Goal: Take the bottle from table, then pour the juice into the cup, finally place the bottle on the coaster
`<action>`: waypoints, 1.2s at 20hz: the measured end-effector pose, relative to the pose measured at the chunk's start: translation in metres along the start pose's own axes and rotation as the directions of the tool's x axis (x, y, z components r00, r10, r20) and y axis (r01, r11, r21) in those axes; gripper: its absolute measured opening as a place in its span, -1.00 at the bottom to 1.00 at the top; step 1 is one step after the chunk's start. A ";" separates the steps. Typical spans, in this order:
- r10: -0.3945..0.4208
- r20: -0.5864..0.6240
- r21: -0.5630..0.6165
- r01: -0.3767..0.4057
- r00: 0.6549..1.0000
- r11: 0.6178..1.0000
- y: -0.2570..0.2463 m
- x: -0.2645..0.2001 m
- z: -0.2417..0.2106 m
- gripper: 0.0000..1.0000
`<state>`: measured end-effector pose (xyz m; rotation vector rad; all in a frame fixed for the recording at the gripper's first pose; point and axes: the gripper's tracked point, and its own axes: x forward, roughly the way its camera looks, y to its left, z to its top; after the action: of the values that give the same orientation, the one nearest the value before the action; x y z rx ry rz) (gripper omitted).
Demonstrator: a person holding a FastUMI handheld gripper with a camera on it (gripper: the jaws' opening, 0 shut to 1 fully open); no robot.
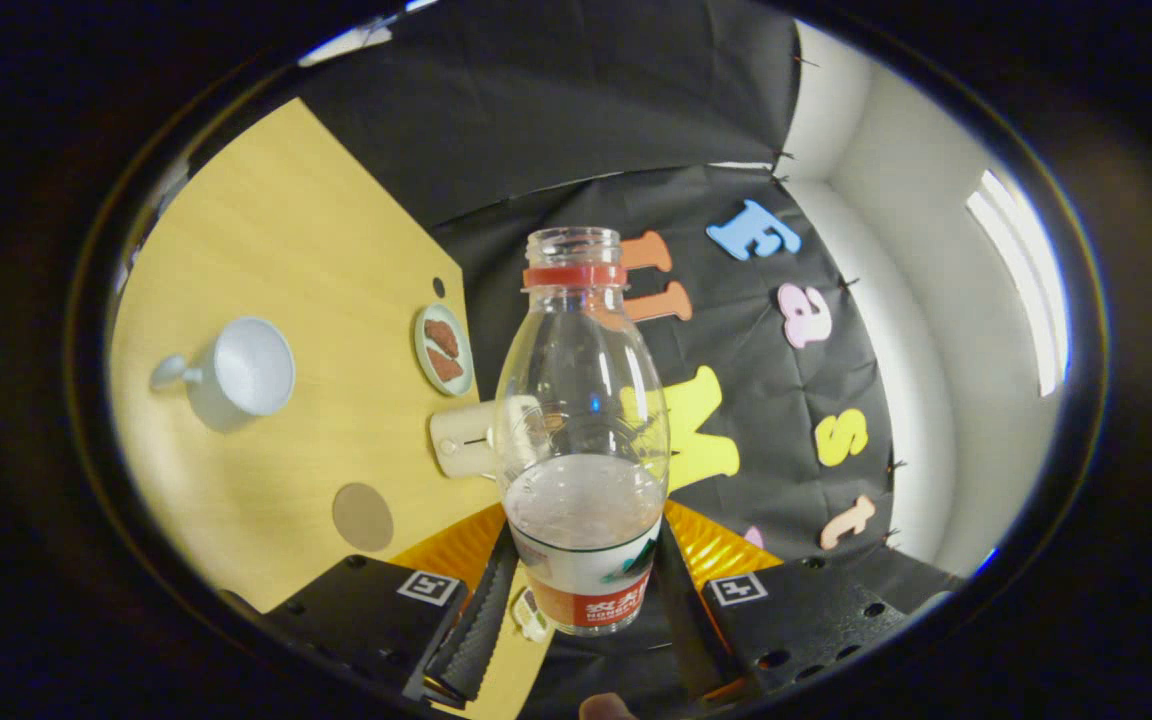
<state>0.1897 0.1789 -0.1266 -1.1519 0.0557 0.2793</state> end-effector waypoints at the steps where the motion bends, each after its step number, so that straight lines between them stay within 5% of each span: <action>1: 0.001 0.007 0.070 -0.002 1.000 0.998 -0.007 -0.002 0.001 0.52; 4: 0.023 0.030 0.318 -0.031 0.999 0.947 -0.023 0.001 0.001 0.52; 8: 0.033 0.065 0.558 -0.063 0.997 0.828 -0.041 0.010 0.000 0.52; 16: 0.032 0.133 0.845 -0.130 0.991 0.518 -0.053 0.045 -0.012 0.52; 19: 0.034 0.116 0.876 -0.118 0.993 0.468 -0.042 0.064 -0.023 0.52; 24: 0.052 0.092 0.887 -0.105 0.994 0.449 -0.014 0.089 -0.035 0.52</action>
<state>0.2828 0.1586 -0.1448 -0.0474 0.1909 0.3022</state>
